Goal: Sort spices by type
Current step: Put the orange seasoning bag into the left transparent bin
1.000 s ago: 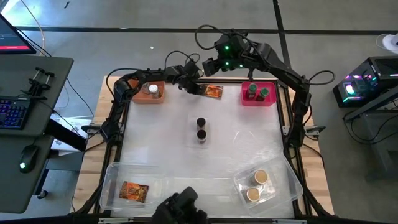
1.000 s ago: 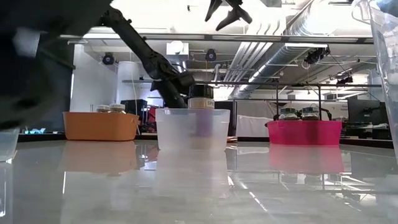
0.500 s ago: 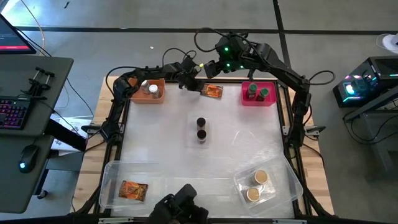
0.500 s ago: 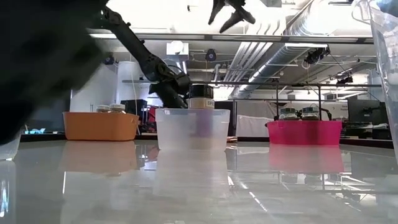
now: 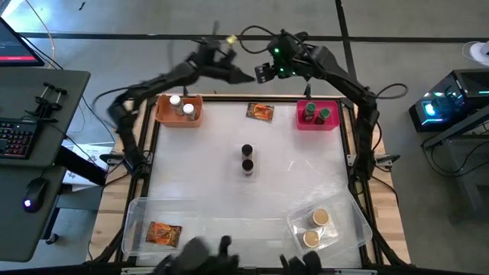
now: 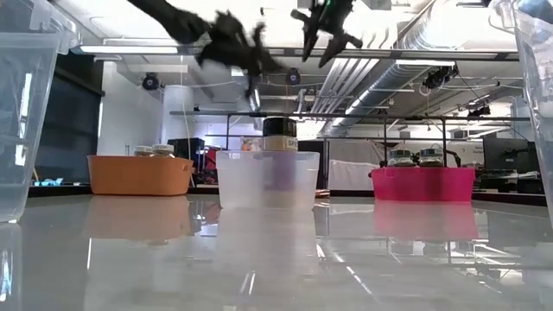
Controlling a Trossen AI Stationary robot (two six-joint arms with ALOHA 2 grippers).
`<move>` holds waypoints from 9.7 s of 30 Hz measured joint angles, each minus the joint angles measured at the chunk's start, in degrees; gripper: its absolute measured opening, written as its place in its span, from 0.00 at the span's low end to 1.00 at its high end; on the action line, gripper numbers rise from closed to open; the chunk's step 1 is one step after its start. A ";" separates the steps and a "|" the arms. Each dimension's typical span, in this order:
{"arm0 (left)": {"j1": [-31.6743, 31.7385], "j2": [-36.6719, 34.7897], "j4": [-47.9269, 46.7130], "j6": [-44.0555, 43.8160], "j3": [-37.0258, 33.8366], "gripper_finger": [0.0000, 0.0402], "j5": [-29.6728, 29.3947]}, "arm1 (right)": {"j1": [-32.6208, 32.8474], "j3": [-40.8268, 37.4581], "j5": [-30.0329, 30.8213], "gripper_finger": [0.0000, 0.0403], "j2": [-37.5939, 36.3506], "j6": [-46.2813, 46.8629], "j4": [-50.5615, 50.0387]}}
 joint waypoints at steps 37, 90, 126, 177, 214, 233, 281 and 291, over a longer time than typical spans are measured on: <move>0.49 -51.22 -23.25 9.61 -0.55 0.00 -21.29 | -9.72 0.04 -17.58 0.53 33.59 11.84 9.32; 0.49 -50.00 -30.18 21.06 -0.52 0.00 -21.32 | 0.27 -2.71 -12.85 0.38 33.76 -5.75 -19.84; 0.53 -45.60 -29.48 25.50 -0.50 0.00 -28.02 | 17.54 -69.79 -21.58 0.38 -6.87 -4.28 15.88; 0.51 -44.47 -29.44 27.51 -0.50 0.00 -27.94 | 35.58 -62.06 -20.11 0.37 1.72 -27.43 19.17; -1.71 -52.29 -31.79 25.83 -0.52 0.00 -11.75 | 31.60 -31.11 -10.75 0.00 -14.68 -5.93 34.63; -32.85 -61.89 -13.92 8.27 -14.33 0.00 -42.89 | 41.59 -27.24 -16.54 0.00 -0.86 -17.76 63.65; -35.26 -19.67 -39.39 28.32 44.27 0.44 -6.79 | 45.24 -1.67 -17.60 0.00 11.86 -18.97 50.99; -52.44 -37.33 -55.19 26.20 24.41 0.42 -21.29 | 45.53 -1.68 -20.14 0.00 5.78 -21.40 44.99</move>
